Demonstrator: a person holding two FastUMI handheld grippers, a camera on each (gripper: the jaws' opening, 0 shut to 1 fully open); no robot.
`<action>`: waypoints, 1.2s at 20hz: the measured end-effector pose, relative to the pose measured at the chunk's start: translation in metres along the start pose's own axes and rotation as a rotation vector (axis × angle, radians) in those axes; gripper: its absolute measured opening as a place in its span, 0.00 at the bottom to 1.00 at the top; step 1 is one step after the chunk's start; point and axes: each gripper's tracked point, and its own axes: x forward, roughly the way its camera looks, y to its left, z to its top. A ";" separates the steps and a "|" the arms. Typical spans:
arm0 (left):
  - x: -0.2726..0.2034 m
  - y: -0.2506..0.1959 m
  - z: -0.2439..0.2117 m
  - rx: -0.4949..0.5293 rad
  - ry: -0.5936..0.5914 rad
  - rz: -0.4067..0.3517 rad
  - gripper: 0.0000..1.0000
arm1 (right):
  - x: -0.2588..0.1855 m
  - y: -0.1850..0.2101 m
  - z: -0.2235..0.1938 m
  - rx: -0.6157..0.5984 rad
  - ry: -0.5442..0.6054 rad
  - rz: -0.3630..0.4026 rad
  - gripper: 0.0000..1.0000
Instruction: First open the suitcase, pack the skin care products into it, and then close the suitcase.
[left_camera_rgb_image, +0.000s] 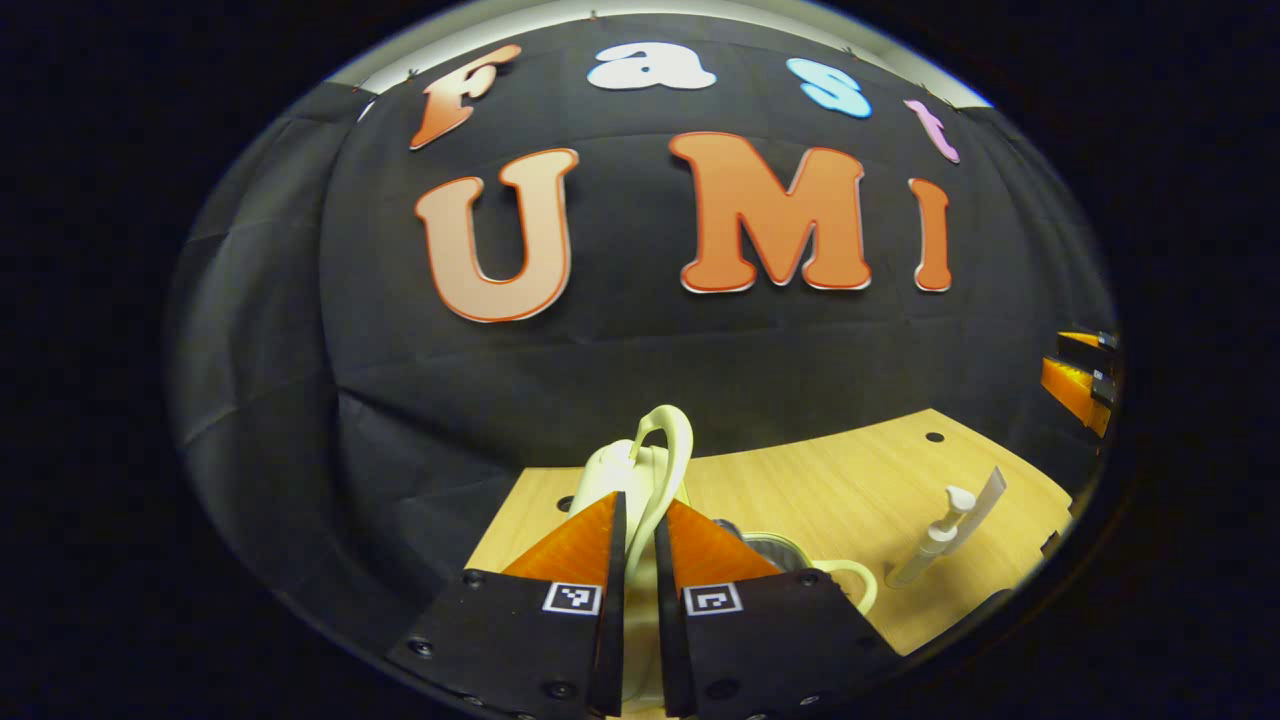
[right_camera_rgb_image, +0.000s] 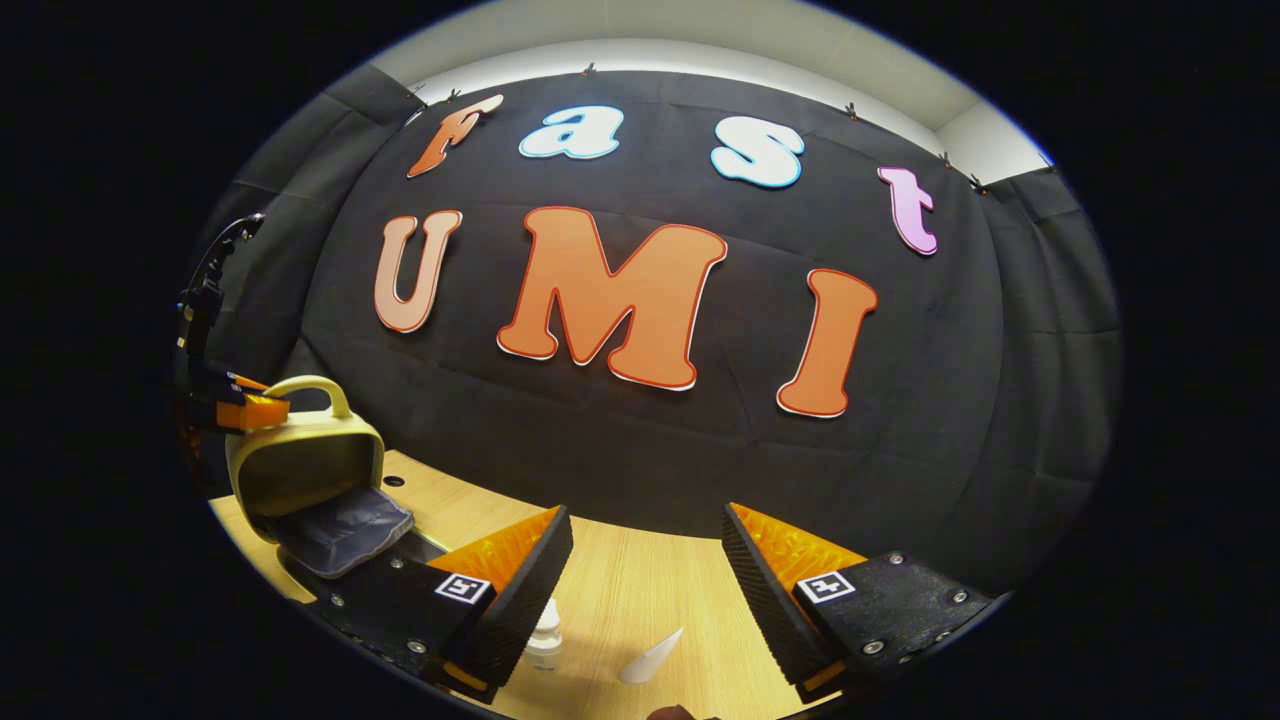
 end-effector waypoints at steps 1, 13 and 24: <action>0.000 0.017 0.000 -0.015 0.002 0.006 0.16 | 0.000 0.002 0.001 -0.003 -0.001 -0.002 0.96; 0.035 0.204 -0.095 -0.363 0.156 0.139 0.09 | -0.001 0.040 0.012 -0.011 0.016 -0.032 0.96; 0.054 0.294 -0.282 -0.471 0.586 0.346 0.11 | 0.000 0.053 0.002 0.030 0.062 -0.020 0.96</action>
